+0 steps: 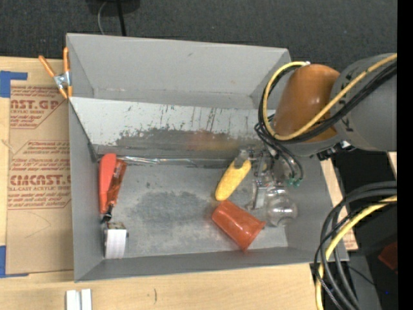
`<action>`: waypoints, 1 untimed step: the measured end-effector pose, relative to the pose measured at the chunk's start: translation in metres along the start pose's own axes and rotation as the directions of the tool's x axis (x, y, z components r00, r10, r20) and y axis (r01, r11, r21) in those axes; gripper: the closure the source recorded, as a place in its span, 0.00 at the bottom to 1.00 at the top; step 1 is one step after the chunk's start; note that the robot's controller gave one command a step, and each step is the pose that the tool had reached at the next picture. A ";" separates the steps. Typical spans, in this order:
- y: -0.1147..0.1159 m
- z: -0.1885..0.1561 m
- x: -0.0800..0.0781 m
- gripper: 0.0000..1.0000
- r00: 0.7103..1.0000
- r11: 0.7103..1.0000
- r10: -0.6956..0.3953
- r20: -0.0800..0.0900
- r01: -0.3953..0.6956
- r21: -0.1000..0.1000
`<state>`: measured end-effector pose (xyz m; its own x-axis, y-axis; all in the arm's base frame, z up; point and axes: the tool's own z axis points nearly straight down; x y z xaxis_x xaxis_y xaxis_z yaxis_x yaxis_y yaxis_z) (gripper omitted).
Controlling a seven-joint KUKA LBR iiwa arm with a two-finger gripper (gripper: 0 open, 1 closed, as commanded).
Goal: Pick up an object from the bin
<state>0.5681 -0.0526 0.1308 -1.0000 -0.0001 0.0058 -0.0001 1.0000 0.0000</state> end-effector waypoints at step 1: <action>0.000 -0.005 -0.002 0.00 1.000 1.000 -0.001 0.007 0.001 0.001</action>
Offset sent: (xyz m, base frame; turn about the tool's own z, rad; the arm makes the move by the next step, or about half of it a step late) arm 0.0170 0.0141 -0.0381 -0.1690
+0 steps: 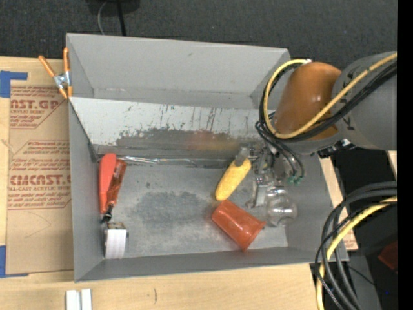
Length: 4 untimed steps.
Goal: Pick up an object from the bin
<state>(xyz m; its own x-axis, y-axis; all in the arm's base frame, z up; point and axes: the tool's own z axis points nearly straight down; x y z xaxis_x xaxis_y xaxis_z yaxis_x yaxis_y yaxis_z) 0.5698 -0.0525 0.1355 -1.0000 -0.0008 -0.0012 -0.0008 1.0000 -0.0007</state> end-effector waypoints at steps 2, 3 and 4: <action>0.008 0.023 -0.008 0.00 0.993 0.993 -0.116 0.001 0.116 0.000; -0.018 0.020 -0.003 0.00 0.911 0.911 -0.413 0.002 0.413 -0.001; -0.031 0.020 -0.004 0.00 0.860 0.860 -0.510 0.004 0.510 0.002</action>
Offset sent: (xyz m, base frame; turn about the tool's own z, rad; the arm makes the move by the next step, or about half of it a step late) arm 0.0053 0.0152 -0.0403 -0.4987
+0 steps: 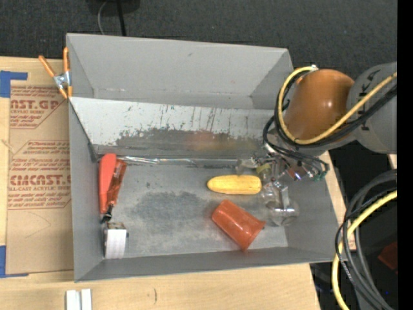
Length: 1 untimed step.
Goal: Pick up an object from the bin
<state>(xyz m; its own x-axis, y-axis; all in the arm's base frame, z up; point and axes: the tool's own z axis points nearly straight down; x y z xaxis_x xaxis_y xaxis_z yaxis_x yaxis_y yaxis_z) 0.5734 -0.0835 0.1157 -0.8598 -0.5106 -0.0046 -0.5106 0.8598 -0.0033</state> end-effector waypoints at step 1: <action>0.030 -0.010 -0.008 0.00 0.986 0.986 -0.165 -0.002 0.165 -0.004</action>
Offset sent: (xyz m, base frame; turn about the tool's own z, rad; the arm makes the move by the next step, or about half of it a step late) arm 0.0128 0.0526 -0.0256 -0.2188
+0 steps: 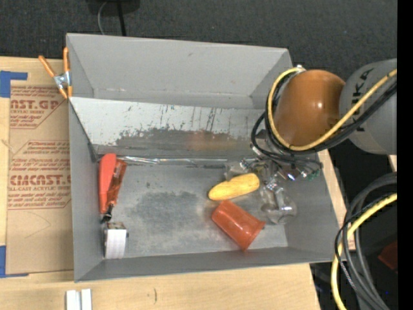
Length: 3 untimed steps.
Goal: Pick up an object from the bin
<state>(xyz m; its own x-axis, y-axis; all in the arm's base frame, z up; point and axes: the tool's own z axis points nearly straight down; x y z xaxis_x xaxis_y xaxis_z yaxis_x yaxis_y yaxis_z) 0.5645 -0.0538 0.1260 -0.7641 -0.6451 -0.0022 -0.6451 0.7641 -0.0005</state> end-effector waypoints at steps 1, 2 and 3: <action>0.004 0.016 -0.021 0.00 0.999 0.999 -0.040 0.007 0.040 0.004; 0.006 0.038 -0.035 1.00 0.974 0.974 -0.228 0.004 0.228 0.000; 0.006 0.038 -0.035 1.00 0.974 0.974 -0.228 0.004 0.228 0.000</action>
Offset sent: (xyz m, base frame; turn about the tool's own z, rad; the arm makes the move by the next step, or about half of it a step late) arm 0.0230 0.0255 -0.0374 -0.2318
